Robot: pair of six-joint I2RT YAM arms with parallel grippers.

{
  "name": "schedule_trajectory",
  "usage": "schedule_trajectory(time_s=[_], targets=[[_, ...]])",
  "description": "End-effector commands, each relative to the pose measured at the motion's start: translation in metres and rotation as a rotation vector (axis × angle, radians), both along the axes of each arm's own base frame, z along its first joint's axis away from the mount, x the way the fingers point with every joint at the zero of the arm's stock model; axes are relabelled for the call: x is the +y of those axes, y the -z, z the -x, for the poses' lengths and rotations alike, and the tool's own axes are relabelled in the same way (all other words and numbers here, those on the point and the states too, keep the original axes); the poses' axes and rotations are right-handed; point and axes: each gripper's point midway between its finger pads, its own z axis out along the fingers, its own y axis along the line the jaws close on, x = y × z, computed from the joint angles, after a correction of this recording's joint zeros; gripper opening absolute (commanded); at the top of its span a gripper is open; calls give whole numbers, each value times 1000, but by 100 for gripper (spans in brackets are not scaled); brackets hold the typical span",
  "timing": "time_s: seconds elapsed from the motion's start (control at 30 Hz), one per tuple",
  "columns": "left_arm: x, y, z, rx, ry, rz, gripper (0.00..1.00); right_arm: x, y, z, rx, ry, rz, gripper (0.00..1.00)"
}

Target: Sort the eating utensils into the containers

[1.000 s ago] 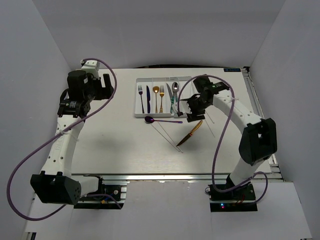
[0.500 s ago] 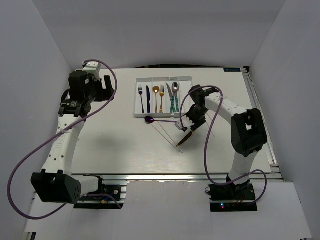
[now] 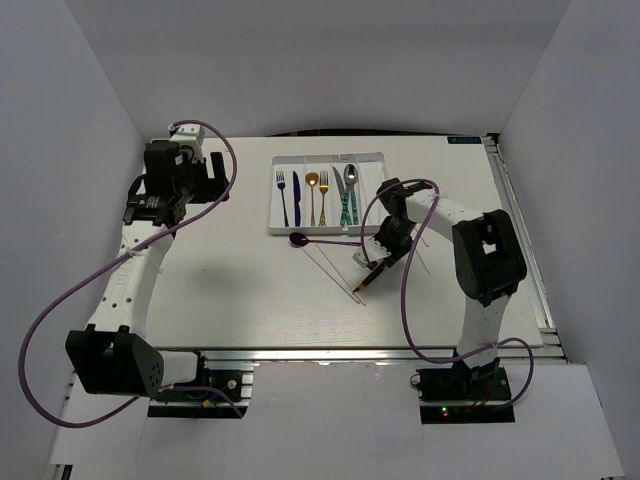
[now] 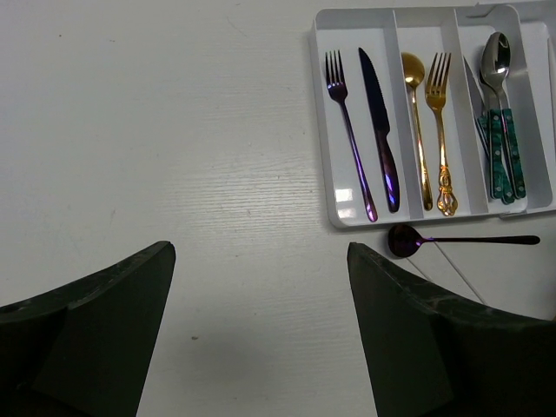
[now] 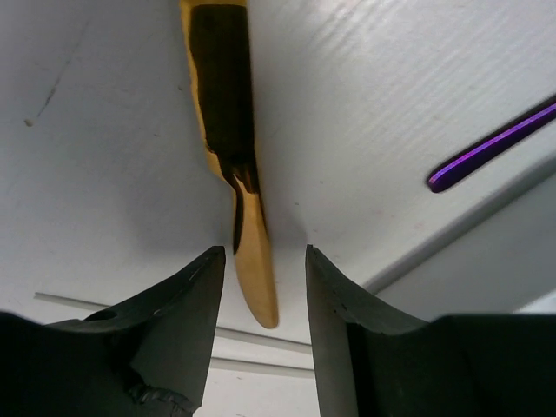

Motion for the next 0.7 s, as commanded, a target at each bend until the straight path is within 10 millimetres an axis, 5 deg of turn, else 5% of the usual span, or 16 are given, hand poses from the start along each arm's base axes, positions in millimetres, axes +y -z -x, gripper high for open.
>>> schedule_trajectory(time_s=[0.0, 0.27, 0.37, 0.47, 0.67], targets=[[3, -12, -2, -30, -20, 7, 92, -13, 11, 5, 7, -51, 39, 48], [7, -9, -2, -25, -43, 2, 92, -22, 29, 8, 10, -45, 51, 45], [7, -7, -2, -20, -47, 6, 92, -24, 34, 11, 23, -42, 51, 30], [8, -7, -3, -20, -52, 6, 92, -26, 37, 16, 31, -46, 56, 0], [10, -7, -4, -21, -57, 1, 92, -26, 28, 28, 49, -44, 39, 0]])
